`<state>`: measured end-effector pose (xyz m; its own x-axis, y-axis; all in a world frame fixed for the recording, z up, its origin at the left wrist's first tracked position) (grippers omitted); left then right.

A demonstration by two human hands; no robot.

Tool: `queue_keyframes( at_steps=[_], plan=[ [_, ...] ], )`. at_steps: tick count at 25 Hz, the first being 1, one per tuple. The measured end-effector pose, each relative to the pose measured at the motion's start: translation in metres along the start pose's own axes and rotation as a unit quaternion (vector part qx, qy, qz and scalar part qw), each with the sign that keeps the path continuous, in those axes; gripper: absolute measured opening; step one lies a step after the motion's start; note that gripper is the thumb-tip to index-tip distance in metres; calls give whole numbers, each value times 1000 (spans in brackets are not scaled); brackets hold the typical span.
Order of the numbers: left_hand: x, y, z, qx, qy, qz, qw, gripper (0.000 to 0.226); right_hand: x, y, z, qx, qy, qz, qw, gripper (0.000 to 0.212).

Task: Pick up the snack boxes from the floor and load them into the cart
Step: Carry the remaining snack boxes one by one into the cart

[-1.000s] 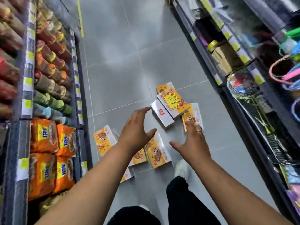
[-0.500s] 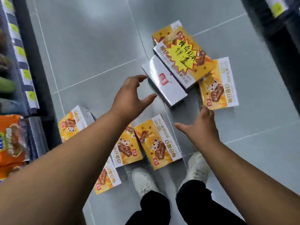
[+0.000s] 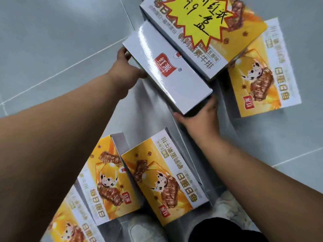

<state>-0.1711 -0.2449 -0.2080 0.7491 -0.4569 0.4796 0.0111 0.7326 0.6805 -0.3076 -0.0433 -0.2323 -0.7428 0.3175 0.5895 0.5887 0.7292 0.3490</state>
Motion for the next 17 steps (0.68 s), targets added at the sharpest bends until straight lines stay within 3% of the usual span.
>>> queue_keyframes(
  at_steps=[3,7,12,14,16,17],
  plan=[
    [4,-9,1,-5,-4,-9,1000,83,0,0,-2,6,-38,36,999,109],
    [19,29,8,-19,-20,-49,998,76,35,27,-16,-5,-106,22,994,98],
    [69,124,37,-40,-20,-68,997,69,99,84,-76,-10,-155,-11,988,92],
    [95,176,72,-56,-2,-66,996,65,146,113,-113,-10,-164,-1,986,93],
    [158,269,135,-91,5,-69,993,64,220,167,-198,-17,-178,18,984,92],
    [155,285,138,-90,-8,-67,994,65,232,179,-201,-33,-180,14,983,91]
  ],
)
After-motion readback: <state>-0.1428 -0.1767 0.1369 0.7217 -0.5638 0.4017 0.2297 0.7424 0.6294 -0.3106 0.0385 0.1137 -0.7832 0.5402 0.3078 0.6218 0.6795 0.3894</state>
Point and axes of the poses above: each hand's wrist, its own y-axis away from the middle knuckle, its own x-axis out of the back of the hand, z = x × y, the point moved 2 cm from there along -y, towards the middle knuckle, and after that the axes turned 9 degrees about x, right-handed, at the moved point
